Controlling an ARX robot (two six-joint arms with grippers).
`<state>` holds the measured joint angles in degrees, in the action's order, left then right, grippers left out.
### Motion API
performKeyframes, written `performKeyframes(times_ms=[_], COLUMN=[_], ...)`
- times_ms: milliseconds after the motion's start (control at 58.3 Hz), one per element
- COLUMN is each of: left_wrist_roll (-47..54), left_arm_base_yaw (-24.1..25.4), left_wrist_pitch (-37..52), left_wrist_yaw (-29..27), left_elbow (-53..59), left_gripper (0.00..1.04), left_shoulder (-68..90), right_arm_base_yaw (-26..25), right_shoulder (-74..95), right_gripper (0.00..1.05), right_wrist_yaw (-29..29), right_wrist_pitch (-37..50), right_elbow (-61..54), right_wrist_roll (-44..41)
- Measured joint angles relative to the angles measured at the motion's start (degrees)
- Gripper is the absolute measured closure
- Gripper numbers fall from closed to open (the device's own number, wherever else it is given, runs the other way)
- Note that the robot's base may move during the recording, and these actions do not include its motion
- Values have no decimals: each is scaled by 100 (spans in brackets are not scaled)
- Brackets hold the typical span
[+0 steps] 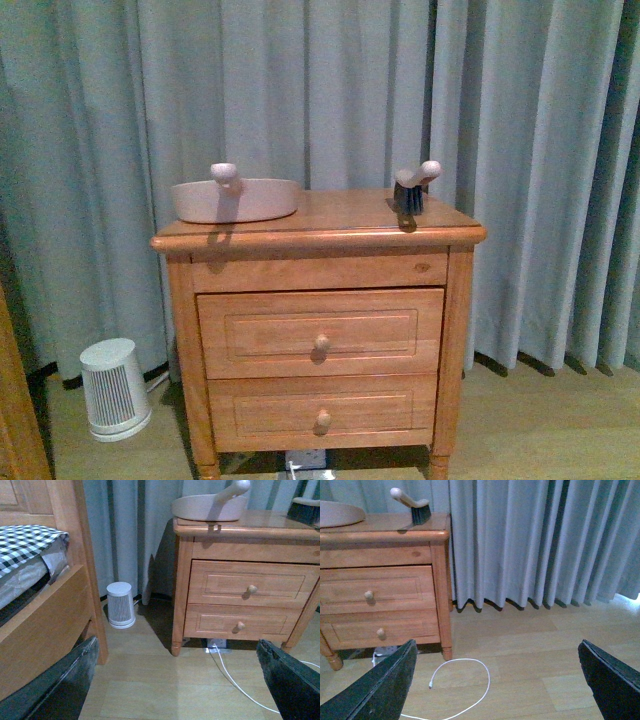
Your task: Clean up trash
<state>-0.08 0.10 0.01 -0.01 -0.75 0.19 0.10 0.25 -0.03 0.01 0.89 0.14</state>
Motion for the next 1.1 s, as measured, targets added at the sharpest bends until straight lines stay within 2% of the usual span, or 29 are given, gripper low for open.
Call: performKeyframes(times_ms=[1098], left_wrist_roll=[0], left_arm_base_yaw=[0], left_wrist_pitch=[0], left_wrist_yaw=[2], left_elbow=[0], left_gripper=[8], left_shoulder=[0], right_arm_base_yaw=[0], right_shoulder=[0], right_gripper=[7], right_wrist_yaw=[0], right_wrist_pitch=[0], right_elbow=[0], right_wrist_roll=[0])
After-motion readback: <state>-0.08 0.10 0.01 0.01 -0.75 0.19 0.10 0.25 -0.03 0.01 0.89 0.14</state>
